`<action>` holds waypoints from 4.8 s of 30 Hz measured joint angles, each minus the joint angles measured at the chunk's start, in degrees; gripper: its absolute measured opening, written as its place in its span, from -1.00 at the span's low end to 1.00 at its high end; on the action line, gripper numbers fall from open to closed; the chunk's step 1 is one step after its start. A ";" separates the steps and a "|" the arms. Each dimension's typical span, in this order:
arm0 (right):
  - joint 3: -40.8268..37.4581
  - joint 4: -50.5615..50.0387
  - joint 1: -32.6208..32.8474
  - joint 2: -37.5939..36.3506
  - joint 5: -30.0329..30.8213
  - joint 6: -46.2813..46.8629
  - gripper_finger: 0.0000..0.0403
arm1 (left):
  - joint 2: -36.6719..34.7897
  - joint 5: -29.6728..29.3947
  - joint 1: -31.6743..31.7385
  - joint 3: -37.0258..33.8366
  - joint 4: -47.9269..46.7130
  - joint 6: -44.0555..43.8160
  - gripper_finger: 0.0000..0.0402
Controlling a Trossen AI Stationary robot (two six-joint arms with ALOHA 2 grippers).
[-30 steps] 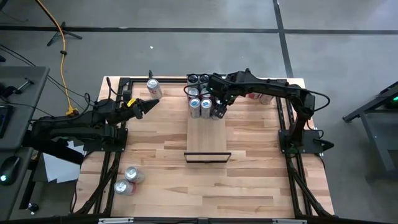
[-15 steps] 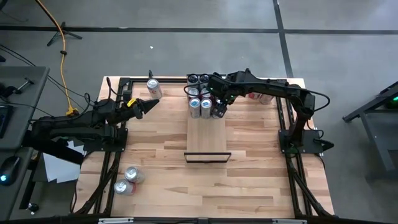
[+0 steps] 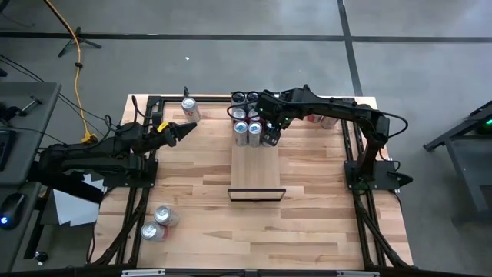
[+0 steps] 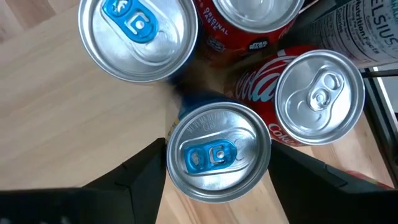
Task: Place canned beverage on shelf
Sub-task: Put the blue soda can on the shelf aligned with the other blue soda can, then put the bottom left red-silver soda can on the shelf
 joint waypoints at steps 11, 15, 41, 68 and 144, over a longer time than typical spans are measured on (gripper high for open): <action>0.02 1.41 0.00 0.02 2.08 2.70 0.39 | 0.00 0.00 0.00 0.00 0.00 -0.09 -1.00; 0.02 1.41 0.00 0.01 2.08 2.69 0.44 | 0.00 -0.01 0.00 0.00 0.00 -0.09 -1.00; 4.80 -10.56 2.15 -7.99 2.32 -5.08 0.46 | 0.00 -0.03 0.00 0.00 -0.28 -0.07 -1.00; -57.39 55.40 3.39 -32.89 5.42 33.19 -0.96 | 0.19 -1.68 0.00 0.00 -3.56 4.12 -1.00; -57.64 78.68 7.28 -51.06 -2.56 14.63 -1.00 | 11.61 22.49 13.94 8.55 8.94 30.33 -0.95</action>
